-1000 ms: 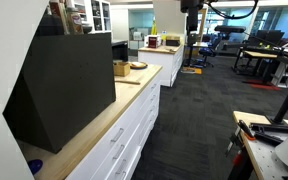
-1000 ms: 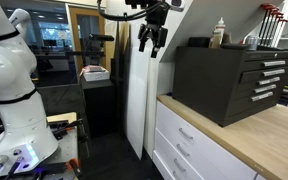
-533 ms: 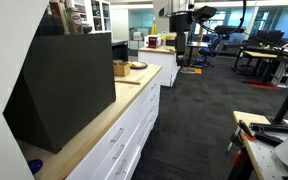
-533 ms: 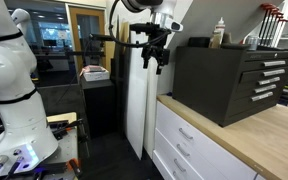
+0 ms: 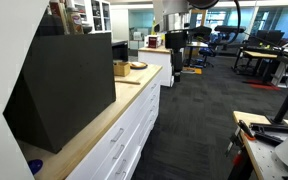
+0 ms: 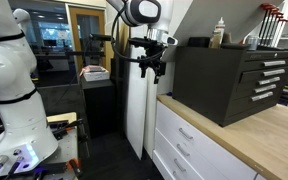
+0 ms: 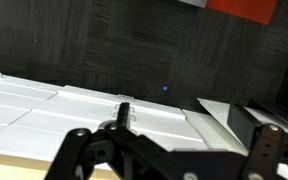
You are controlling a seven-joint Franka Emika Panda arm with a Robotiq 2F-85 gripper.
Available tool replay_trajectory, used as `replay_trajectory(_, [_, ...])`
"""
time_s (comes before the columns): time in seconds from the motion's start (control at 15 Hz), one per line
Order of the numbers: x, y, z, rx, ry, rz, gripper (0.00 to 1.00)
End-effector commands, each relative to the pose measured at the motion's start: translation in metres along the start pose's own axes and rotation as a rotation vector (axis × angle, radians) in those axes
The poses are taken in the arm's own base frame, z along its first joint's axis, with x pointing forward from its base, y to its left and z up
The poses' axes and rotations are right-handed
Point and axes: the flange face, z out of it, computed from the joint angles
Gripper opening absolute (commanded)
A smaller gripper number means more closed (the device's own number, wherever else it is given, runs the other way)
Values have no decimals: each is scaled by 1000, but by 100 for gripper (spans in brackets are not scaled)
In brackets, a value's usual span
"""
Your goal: Open the topmost drawer of the file cabinet to the left
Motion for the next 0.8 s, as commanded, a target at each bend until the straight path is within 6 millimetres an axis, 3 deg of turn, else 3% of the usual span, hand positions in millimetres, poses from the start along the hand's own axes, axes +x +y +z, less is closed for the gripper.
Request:
replay_trajectory(0.0, [0, 0, 0, 0, -1, 0, 100])
replay_trajectory(0.27, [1, 0, 5, 2, -11, -8, 100])
replay_trajectory(0.4, [4, -3, 26, -7, -21, -133, 100])
replay_trajectory(0.73, [18, -4, 80, -2, -45, -259, 100])
